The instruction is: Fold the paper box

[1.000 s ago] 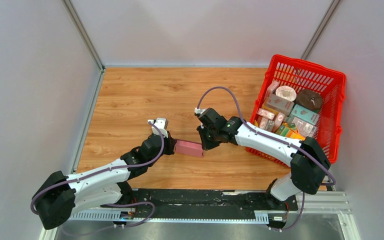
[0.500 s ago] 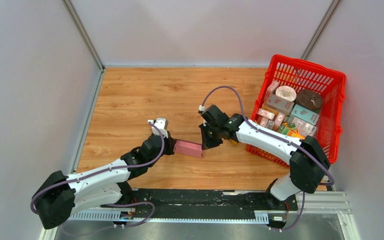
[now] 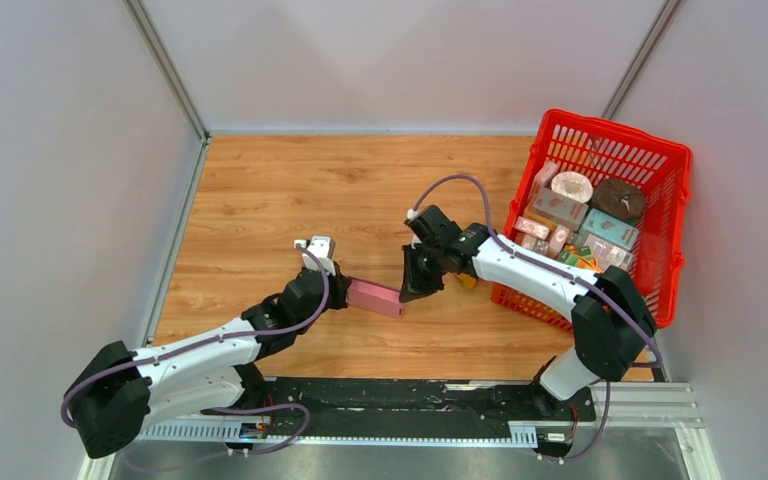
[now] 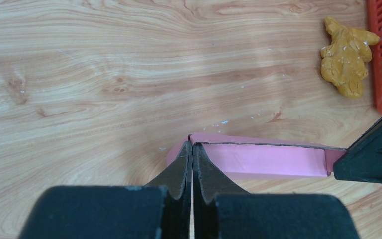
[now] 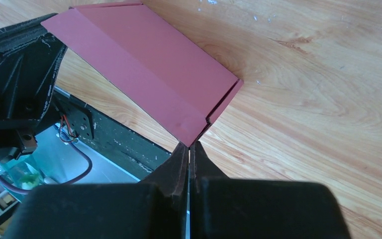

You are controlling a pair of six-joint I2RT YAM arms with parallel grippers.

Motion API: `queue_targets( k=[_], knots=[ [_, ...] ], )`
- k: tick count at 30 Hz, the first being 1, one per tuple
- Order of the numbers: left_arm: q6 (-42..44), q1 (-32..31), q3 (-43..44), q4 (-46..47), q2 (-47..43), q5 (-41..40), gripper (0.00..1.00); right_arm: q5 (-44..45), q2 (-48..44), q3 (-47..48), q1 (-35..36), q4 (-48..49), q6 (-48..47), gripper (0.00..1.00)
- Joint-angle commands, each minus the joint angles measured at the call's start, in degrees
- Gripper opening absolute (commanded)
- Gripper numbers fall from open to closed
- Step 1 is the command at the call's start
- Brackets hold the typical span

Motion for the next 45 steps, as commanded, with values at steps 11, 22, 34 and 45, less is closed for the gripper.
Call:
queue_targets(
  k=[11, 22, 34, 45],
  knots=[
    [-1.5, -1.5, -2.7, -7.5, 1.3, 3.3, 0.0, 5.5, -0.2, -2.1, 1.2, 4.1, -4.2, 0.0],
    [-1.5, -1.5, -3.0, -8.2, 0.1, 2.8, 0.0, 2.8, -4.0, -4.3, 1.8, 7.5, -9.9, 0.27],
    [-1.4, -1.6, -3.0, -8.2, 0.1, 2.7, 0.0, 15.6, -11.4, -3.7, 9.2, 10.3, -25.3, 0.66],
    [-1.3, -1.6, -4.3, -6.4, 0.1, 3.3, 0.0, 47.2, -4.8, -9.8, 26.3, 30.3, -51.1, 0.65]
  ],
)
